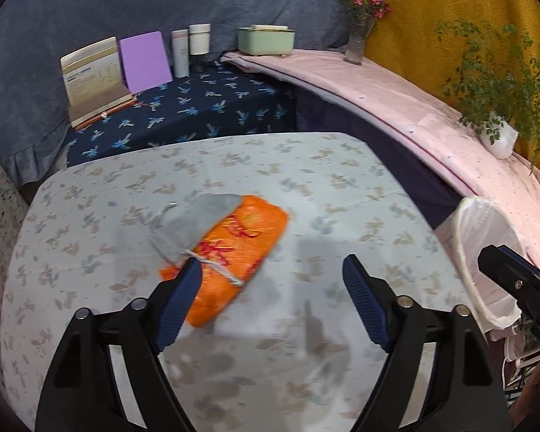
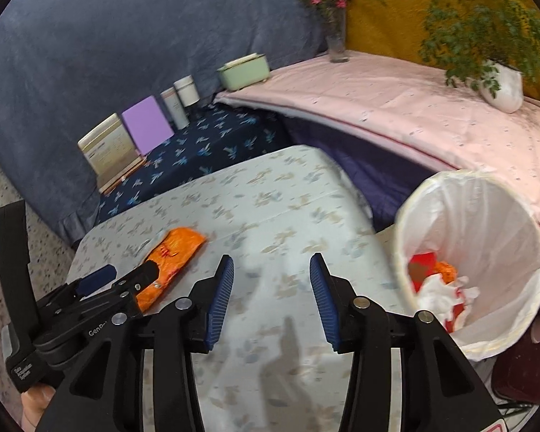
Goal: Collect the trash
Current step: 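Grasp the grey pouch with the left gripper while the right grasps the orange snack bag, then carry the pouch and snack bag over the white bin and open both grippers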
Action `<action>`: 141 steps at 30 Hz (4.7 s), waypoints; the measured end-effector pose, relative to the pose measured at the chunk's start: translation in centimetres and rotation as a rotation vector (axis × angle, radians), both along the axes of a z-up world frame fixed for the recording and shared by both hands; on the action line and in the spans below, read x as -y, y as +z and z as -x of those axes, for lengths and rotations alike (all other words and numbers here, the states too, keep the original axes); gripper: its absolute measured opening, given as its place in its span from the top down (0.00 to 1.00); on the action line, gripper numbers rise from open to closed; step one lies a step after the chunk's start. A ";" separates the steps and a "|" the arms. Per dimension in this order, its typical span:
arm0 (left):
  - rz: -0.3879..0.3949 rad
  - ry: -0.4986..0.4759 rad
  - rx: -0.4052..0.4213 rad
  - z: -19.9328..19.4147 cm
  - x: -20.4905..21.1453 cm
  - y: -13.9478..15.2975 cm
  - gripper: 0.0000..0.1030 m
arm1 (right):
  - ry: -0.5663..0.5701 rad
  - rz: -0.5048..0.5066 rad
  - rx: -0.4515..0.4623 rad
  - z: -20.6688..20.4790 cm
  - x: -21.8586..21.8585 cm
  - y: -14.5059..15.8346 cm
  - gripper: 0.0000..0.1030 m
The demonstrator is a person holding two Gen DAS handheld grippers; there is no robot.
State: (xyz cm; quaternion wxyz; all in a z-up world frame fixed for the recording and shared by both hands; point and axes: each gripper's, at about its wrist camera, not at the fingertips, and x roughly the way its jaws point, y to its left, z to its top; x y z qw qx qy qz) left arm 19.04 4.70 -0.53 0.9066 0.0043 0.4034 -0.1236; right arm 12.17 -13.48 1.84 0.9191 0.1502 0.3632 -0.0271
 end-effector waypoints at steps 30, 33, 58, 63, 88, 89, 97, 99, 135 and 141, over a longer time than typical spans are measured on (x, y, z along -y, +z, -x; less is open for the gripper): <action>0.024 -0.067 -0.129 -8.7 -5.7 -6.2 0.87 | 0.191 -0.216 -0.184 -11.6 -9.9 -9.9 0.56; 0.075 -0.051 -0.142 -8.5 -6.6 -6.1 0.87 | 0.201 -0.237 -0.187 -12.1 -10.4 -10.3 0.56; 0.169 0.059 -0.156 -6.4 -11.0 -5.1 0.92 | 0.280 -0.330 -0.172 -12.7 -13.3 -10.1 0.94; 0.156 0.031 -0.112 -5.4 -9.6 -2.9 0.94 | 0.233 -0.264 -0.108 -11.1 -11.3 -6.5 0.95; 0.161 -0.271 0.049 2.8 10.1 7.4 0.94 | -0.084 -0.002 0.158 2.0 5.6 7.1 0.95; 0.158 -0.286 0.051 3.2 11.1 7.6 0.94 | -0.094 0.001 0.160 2.4 6.2 7.3 0.95; 0.149 -0.372 0.049 5.5 17.1 7.9 0.94 | -0.188 0.018 0.174 6.0 11.6 7.7 0.95; 0.147 -0.388 0.049 6.0 18.2 7.8 0.94 | -0.209 0.020 0.176 6.7 12.8 7.8 0.95; 0.116 -0.512 0.005 7.4 27.5 5.8 0.94 | -0.331 0.022 0.151 9.8 20.9 6.1 0.95; 0.125 -0.518 0.006 7.3 28.0 5.7 0.94 | -0.335 0.031 0.143 9.5 21.1 6.0 0.95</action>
